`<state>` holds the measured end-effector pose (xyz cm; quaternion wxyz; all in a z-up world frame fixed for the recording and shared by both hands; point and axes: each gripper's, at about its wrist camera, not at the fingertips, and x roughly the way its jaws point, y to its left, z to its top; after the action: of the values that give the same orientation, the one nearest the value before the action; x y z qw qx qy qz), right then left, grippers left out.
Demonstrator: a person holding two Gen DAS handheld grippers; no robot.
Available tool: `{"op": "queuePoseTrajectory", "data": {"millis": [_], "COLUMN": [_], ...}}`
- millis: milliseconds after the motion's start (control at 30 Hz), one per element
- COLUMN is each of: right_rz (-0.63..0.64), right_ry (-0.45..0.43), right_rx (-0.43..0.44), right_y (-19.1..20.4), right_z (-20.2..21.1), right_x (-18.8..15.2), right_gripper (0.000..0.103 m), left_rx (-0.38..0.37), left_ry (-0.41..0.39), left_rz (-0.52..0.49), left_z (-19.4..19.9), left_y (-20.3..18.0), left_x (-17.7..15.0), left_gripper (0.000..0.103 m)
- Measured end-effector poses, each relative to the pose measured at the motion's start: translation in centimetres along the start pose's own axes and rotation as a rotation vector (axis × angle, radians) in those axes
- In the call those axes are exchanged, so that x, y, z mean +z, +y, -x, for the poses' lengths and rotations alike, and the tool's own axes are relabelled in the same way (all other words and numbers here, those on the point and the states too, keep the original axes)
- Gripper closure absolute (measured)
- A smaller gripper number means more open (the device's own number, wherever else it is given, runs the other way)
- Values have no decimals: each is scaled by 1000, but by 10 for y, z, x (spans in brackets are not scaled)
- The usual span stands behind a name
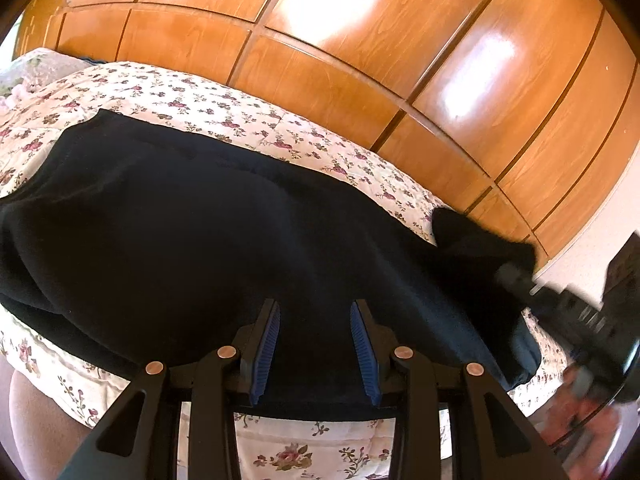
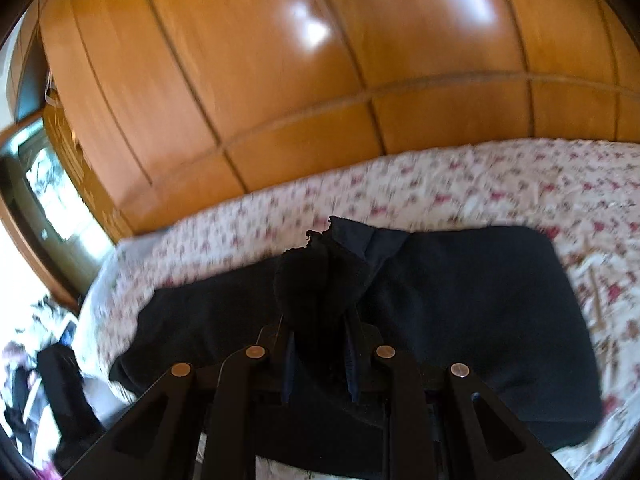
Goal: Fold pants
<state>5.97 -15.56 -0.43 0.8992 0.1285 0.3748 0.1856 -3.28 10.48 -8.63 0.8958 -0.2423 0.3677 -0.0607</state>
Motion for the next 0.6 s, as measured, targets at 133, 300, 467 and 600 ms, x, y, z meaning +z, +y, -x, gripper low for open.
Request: {"op": "queuePoseTrajectory", "data": {"millis": [133,300,467,600], "right_rz": [51,68,55,39], "right_ry": [58,121,123,15], "right_rx": [-11,-11,118,157], "right_y": [5,-2,-9,-26], "right_z": [-19,-31,-15,26], "right_x": [-21,-37,-44,-50], "right_gripper": [78,70,43,43], "left_rx": [-11,-57,-141,-217], "left_ry": [17,29,65,94], "left_rz": [6,-9,22,56], "left_z": [-4,-7,-19,-31], "left_y": [-1,-10,-18,-29], "left_x": [-2,-3,2,10], "left_gripper": [66,66,64,49]}}
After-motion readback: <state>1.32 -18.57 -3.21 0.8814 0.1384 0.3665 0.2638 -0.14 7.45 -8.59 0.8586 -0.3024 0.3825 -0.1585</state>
